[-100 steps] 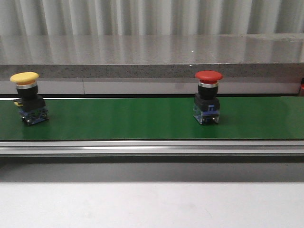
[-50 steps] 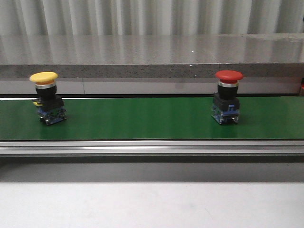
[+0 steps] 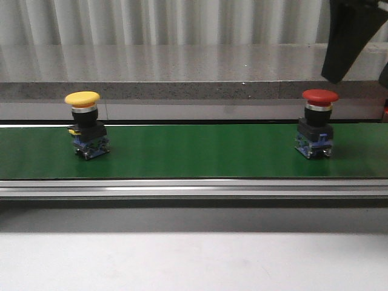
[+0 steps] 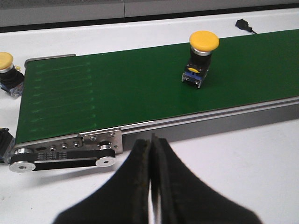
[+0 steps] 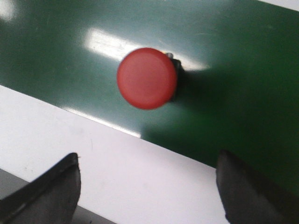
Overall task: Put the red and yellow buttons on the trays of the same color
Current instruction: 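Lower the right gripper onto the arriving red button and grasp it, then carry the red button into the red tray and open the right gripper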
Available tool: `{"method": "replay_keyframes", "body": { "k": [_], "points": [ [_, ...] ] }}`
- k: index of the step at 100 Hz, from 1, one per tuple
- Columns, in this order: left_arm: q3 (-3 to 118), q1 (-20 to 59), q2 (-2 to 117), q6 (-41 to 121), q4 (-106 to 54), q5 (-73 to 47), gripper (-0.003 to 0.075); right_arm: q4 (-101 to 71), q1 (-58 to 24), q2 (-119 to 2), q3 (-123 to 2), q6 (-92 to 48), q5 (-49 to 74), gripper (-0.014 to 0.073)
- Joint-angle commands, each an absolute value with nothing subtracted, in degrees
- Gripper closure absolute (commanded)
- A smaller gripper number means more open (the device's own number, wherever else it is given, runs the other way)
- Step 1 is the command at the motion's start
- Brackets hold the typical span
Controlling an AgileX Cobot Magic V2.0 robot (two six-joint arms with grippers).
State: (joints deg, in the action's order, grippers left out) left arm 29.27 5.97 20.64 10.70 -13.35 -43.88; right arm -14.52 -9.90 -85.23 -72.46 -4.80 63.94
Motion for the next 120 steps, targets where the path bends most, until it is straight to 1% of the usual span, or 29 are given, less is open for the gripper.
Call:
{"method": "replay_keyframes", "body": {
  "k": [1, 18, 23, 27, 32, 37, 42, 49, 56, 63, 83, 100, 120],
  "points": [
    [30.63, 6.43, 21.02, 10.48, -14.65, -39.91, 0.074, -15.58, -10.04, -86.35, -75.4, -5.88, 63.03, -0.0001],
    [30.63, 6.43, 21.02, 10.48, -14.65, -39.91, 0.074, -13.86, -9.84, -91.07, -76.8, -5.88, 60.02, 0.0],
    [30.63, 6.43, 21.02, 10.48, -14.65, -39.91, 0.074, -13.62, -9.62, -91.87, -76.79, -5.88, 58.82, 0.0006],
    [30.63, 6.43, 21.02, 10.48, -14.65, -39.91, 0.074, -13.34, -9.33, -92.52, -76.79, -5.88, 57.91, 0.0027],
    [30.63, 6.43, 21.02, 10.48, -14.65, -39.91, 0.074, -12.98, -8.98, -93.16, -76.79, -5.88, 56.82, 0.0071],
    [30.63, 6.43, 21.02, 10.48, -14.65, -39.91, 0.074, -12.9, -8.58, -93.72, -76.79, -5.88, 55.97, 0.0135],
    [30.63, 6.43, 21.02, 10.48, -14.65, -39.91, 0.074, -12.9, -8.51, -94.0, -76.79, -5.88, 55.29, 0.0218],
    [30.63, 6.43, 21.02, 10.48, -14.65, -39.91, 0.074, -12.9, -8.51, -94.08, -76.79, -5.88, 55.23, 0.0311],
    [30.63, 6.43, 21.02, 10.48, -14.65, -39.91, 0.074, -12.9, -8.51, -94.08, -76.79, -5.88, 55.3, 0.0376],
    [30.63, 6.43, 21.02, 10.48, -14.65, -39.91, 0.074, -12.78, -8.51, -93.61, -76.79, -5.88, 55.15, 0.0413],
    [30.63, 6.43, 21.02, 10.48, -14.65, -39.91, 0.074, -10.86, -5.0, -89.43, -76.79, -5.83, 52.3, 0.0451],
    [30.63, 6.43, 21.02, 10.48, -14.65, -39.91, 0.074, -6.17, 2.45, -86.74, -76.79, -5.83, 52.05, 0.0453],
    [30.63, 6.43, 21.02, 10.48, -14.65, -39.91, 0.074, -5.92, 10.63, -87.0, -76.79, -5.83, 51.35, 0.0453]
  ]
}}
